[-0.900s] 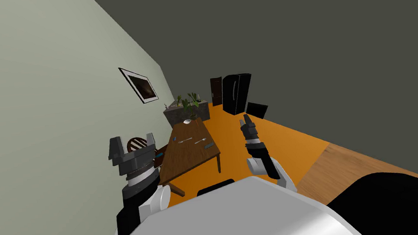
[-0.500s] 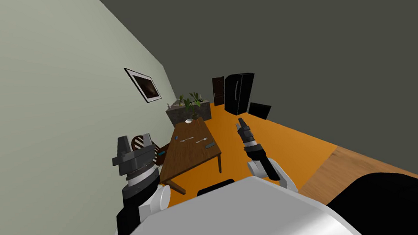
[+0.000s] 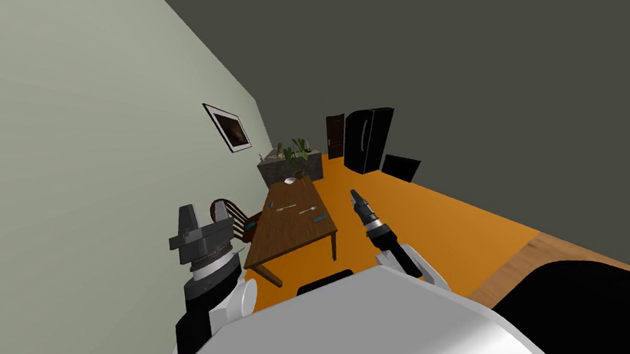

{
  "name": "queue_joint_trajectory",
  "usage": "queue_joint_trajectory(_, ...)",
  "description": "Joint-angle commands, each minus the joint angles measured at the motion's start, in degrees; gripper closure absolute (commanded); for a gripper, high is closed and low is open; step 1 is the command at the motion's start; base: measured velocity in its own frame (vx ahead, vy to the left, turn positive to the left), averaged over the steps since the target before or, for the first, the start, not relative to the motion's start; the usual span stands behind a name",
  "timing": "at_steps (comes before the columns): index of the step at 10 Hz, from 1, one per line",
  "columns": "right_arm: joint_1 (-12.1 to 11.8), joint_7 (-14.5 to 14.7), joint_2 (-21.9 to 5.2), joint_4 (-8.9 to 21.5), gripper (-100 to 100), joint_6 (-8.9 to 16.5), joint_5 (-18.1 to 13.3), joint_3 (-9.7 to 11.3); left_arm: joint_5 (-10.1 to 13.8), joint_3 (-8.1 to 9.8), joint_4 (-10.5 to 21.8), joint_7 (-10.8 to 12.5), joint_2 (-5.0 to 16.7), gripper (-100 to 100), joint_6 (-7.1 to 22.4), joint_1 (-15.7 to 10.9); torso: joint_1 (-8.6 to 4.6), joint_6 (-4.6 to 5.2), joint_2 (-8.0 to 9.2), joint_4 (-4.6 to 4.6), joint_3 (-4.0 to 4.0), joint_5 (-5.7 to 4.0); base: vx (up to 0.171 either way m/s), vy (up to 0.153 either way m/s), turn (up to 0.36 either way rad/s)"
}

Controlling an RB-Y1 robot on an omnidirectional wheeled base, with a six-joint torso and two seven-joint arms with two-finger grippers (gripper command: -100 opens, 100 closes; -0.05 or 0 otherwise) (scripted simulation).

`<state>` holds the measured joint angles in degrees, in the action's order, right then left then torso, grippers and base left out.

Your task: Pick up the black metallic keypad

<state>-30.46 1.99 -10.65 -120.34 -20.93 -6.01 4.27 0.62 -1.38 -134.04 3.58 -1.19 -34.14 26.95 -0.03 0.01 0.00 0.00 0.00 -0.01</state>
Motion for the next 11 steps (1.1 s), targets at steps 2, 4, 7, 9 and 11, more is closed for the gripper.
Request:
queue_joint_trajectory(2, -1.45, 1.05, -4.24, 4.38, -100, 1.28, -0.19, 3.90, 0.00, 0.00, 0.00, 0.00, 0.00, 0, 0.00, -0.01, 0.01, -0.03, 0.00, 0.00, 0.00, 0.00, 0.000, 0.000, 0.212)
queue_joint_trajectory(4, -2.25, 1.72, -6.89, 7.45, -100, 1.78, -0.37, 5.94, 0.00, 0.00, 0.00, 0.00, 0.00, 0, 0.00, 0.00, -0.01, 0.00, 0.00, 0.00, 0.00, 0.00, -0.001, -0.002, 0.179)
queue_joint_trajectory(7, -3.03, 2.47, -9.53, 11.44, -100, 2.24, -0.58, 8.07, 0.00, 0.00, 0.00, 0.00, 0.00, 0, 0.00, 0.00, -0.01, -0.02, 0.01, 0.00, 0.01, 0.00, -0.001, -0.003, 0.133)
queue_joint_trajectory(9, -3.77, 3.31, -11.91, 14.79, -100, 2.63, -0.85, 10.26, 0.00, 0.00, 0.00, 0.00, 0.00, 0, 0.00, -0.01, 0.02, -0.02, 0.01, 0.00, 0.00, 0.00, 0.000, 0.002, 0.193)
queue_joint_trajectory(11, -4.43, 4.24, -14.30, 18.33, -100, 2.92, -1.15, 12.50, 0.00, 0.00, 0.00, 0.00, 0.00, 0, 0.00, -0.01, 0.03, -0.04, -0.02, 0.00, -0.01, 0.01, 0.004, 0.006, 0.209)
